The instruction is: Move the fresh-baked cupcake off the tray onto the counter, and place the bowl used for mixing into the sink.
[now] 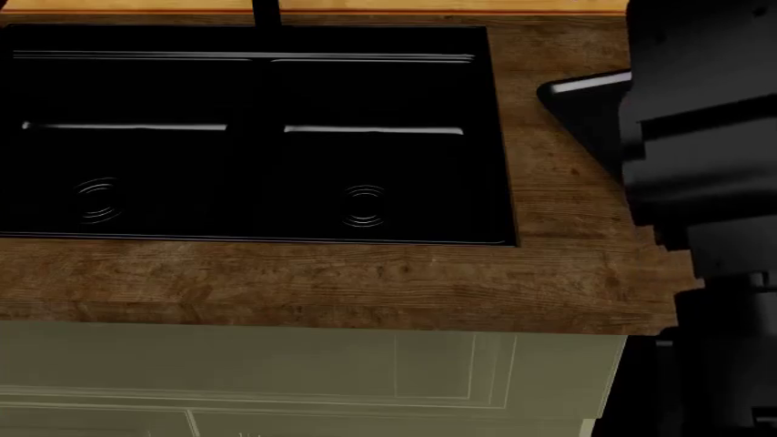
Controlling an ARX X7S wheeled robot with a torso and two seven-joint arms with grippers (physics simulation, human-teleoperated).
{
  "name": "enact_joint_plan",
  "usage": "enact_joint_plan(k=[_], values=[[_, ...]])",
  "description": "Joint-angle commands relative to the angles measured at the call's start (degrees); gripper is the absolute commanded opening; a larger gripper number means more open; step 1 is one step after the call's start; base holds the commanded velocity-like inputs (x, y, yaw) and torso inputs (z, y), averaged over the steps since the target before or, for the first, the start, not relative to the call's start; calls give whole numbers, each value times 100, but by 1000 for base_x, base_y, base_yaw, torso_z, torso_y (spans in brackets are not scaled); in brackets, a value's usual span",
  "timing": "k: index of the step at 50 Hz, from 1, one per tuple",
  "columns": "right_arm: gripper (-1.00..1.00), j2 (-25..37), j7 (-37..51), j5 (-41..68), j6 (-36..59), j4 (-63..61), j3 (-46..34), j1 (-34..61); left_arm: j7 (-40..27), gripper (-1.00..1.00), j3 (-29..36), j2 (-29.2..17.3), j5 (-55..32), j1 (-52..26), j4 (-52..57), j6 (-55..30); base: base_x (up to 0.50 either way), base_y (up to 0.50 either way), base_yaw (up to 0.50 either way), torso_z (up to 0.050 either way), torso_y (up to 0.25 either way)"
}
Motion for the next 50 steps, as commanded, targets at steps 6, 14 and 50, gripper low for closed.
enact_joint_plan(k=[6,14,50], values=[[100,-85,-106,10,-415,305,-76,293,79,100,108,10,-71,-55,-79,245,0,0,0,0,0],[100,-1,-172,29,-129,57,-101,171,75,100,137,9,-115,-60,-150,248,0,0,0,0,0],[100,44,-191,85,-102,-59,-143,16,58,100,254,-10,-315,-65,-218,207,-117,-157,0,0,0]])
